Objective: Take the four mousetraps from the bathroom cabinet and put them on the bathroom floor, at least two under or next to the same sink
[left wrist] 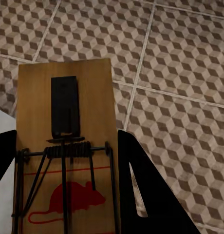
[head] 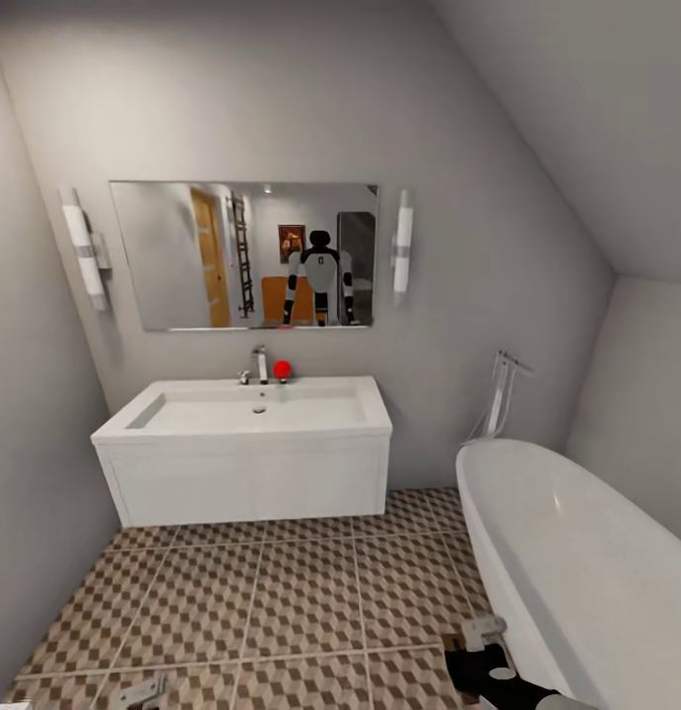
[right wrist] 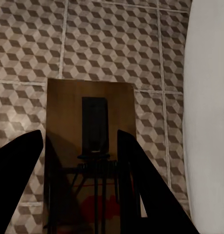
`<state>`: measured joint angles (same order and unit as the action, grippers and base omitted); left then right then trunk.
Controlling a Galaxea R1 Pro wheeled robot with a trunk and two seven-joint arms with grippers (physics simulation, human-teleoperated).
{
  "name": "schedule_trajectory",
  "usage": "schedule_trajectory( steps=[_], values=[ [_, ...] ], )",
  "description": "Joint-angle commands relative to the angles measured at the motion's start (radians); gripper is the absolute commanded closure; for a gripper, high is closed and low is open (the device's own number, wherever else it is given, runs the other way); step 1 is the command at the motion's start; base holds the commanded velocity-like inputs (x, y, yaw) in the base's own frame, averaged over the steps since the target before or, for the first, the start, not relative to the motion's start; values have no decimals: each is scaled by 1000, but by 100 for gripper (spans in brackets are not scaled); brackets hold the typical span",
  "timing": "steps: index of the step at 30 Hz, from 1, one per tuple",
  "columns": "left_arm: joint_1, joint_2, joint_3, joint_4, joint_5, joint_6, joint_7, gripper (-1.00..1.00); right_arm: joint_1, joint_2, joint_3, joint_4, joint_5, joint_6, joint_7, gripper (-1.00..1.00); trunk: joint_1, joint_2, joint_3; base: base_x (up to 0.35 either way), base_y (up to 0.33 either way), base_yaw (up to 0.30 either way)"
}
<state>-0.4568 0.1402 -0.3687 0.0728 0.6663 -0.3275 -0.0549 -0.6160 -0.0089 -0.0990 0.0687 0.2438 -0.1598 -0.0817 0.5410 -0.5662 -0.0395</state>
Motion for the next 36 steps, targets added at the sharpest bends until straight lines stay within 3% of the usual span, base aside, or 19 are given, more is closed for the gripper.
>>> schedule_trajectory(
  steps=[1,36],
  values=[
    [-2,-1,-9,4,7,-5,-5,100,-2,0,-8,5,10,-7,-3,100,1,-2,-2,332,0,0],
    [-2,1,-9,4,7,-5,-5,100,-2,1,-7,5,9,-7,-3,100,1,-2,-2,325,41,0]
  ],
)
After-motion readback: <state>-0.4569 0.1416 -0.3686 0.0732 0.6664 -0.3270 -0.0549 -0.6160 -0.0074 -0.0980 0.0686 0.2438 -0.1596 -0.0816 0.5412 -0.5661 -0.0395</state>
